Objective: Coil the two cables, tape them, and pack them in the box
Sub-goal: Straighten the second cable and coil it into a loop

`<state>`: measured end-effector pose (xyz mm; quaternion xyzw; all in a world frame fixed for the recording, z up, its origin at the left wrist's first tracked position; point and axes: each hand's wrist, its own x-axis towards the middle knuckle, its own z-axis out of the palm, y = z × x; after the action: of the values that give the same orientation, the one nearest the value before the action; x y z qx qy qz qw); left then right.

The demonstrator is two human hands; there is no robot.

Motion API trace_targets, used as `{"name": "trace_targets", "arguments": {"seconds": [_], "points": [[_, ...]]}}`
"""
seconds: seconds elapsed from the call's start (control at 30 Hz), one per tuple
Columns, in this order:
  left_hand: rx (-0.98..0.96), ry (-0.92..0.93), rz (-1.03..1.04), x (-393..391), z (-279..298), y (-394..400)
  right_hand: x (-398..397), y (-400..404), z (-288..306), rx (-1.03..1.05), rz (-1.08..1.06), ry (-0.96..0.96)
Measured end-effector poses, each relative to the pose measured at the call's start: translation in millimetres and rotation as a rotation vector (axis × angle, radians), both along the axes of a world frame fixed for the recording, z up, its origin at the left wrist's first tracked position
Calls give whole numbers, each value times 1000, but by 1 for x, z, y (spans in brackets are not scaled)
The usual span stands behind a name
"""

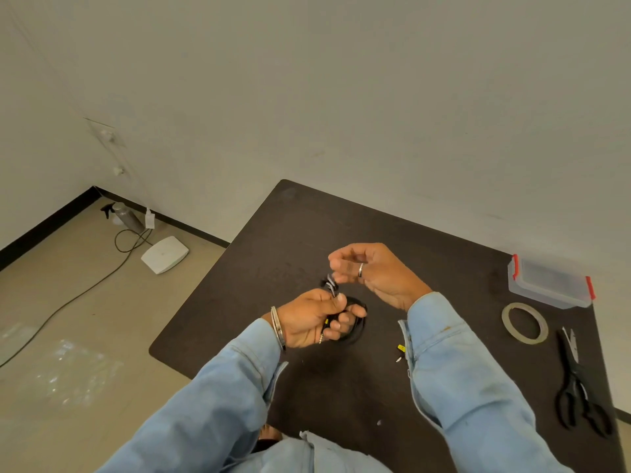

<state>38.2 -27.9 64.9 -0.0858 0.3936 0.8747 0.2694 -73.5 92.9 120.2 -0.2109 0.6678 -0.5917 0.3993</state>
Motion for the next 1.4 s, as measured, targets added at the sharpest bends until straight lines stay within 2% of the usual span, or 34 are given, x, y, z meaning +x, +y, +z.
{"name": "trace_targets", "arguments": {"seconds": [0.07,0.13,0.23,0.3,0.43,0.57,0.67,0.73,0.93,1.1,1.2,1.4], "points": [[29,-20,54,-2,-1,0,3,4,-9,2,-163,-56],[37,-40,121,-2,-1,-2,7,13,-18,71,-230,-74],[7,-74,193,-4,0,-2,18,23,-31,93,-124,-176],[-45,-95,194,-5,-1,0,23,25,-36,82,-94,-144],[-205,-119,188,-6,-5,0,21,26,-41,161,-87,118],[-501,-49,232,-11,-11,2,25,23,-47,253,38,481],[-602,21,227,-11,-13,1,26,19,-51,237,136,691],[-652,76,161,-10,-14,-4,24,17,-56,302,230,823],[-862,127,-27,-11,-14,-10,24,16,-60,417,280,917],[-1039,154,-39,-14,-16,-11,21,20,-66,428,165,759],[-1134,170,5,-12,-19,-8,19,24,-69,424,57,562],[-1130,99,143,-11,-17,0,22,26,-76,275,-160,85]]}}
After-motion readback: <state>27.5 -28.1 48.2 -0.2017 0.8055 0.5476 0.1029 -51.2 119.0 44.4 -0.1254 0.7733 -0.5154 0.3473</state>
